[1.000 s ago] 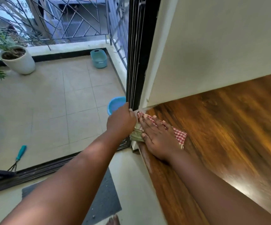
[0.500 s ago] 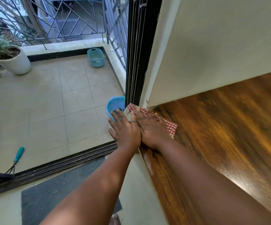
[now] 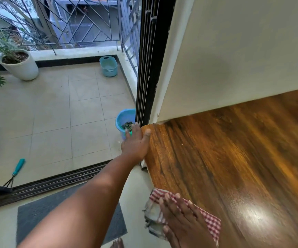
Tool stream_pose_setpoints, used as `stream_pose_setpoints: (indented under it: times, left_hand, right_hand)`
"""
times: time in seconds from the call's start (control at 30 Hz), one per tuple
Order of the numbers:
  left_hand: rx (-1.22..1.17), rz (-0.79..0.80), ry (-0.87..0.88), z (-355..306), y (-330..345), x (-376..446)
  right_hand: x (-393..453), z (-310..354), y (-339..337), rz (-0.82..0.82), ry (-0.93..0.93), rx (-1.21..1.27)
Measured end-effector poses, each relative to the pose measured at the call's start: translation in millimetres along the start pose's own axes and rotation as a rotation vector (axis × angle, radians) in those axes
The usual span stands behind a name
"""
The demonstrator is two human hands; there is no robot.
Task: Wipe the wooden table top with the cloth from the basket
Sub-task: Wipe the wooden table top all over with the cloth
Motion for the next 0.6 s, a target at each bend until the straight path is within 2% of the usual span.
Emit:
stream_pose_setpoints:
  times: [0.1,0.27,0.33,0.5,0.6]
  left_hand:
    - [0.004,0.061,-0.011,5,9,-2]
    - [0.134,0.104,-0.012,4,12,-1]
    - [0.182,0.122,-0.012,2,13,0]
    - [0.206,0.173,-0.014,0,14,-1]
    - [0.214,0.187,-0.014,0,14,-2]
  right_hand:
    - [13,-12,-1,0.065,0.101,0.066]
    - [63,-83,-13,-0.098,0.332,0.051]
    - [87,-104,-16,-0.108,0.381,0.012]
    - [152,-125,-10,-0.044,0.422,0.048]
    - [188,-99,-7,-0.024,0.332,0.049]
Point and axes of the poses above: each hand's wrist, its own x-axis towards the middle knuckle, its own y-axis out of the palm, z = x × y, the point moved 10 cm from there along x, towards the middle knuckle, and after that the axes turned 10 degrees about -z, right-handed, at the moved point
